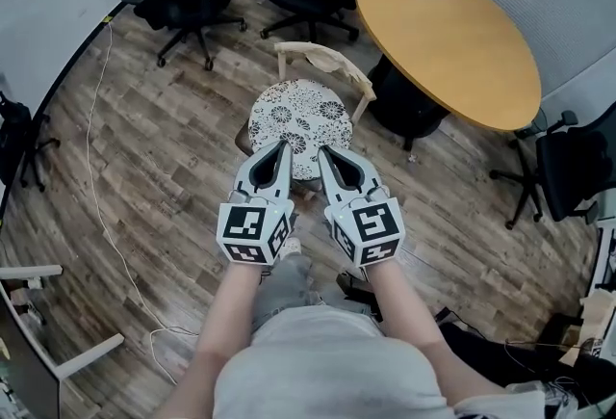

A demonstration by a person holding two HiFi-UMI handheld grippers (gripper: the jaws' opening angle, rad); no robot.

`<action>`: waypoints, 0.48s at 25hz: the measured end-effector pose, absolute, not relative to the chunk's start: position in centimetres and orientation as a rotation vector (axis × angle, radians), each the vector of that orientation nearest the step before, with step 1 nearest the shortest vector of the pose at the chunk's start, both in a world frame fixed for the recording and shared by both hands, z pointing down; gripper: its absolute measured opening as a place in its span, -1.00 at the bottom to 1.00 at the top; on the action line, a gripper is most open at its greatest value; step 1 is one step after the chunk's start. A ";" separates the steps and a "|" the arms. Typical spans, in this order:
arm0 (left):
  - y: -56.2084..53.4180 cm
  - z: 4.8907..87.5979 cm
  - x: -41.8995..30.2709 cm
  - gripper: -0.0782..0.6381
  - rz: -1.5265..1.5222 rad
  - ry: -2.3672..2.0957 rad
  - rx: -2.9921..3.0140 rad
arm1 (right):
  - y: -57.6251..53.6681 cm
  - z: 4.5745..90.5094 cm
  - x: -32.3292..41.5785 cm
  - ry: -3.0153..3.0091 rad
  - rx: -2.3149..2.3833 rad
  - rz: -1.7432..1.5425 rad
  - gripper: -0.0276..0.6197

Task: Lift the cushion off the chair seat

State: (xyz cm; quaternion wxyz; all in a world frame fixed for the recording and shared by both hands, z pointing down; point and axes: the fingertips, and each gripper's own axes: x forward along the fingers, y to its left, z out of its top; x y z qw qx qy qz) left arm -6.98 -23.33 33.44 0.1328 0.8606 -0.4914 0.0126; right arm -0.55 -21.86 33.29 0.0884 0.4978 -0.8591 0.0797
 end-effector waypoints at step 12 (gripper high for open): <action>-28.9 38.8 -7.6 -0.77 0.102 -1.334 2.448 | -27.3 37.8 -2.0 -2.532 1.401 0.214 -0.84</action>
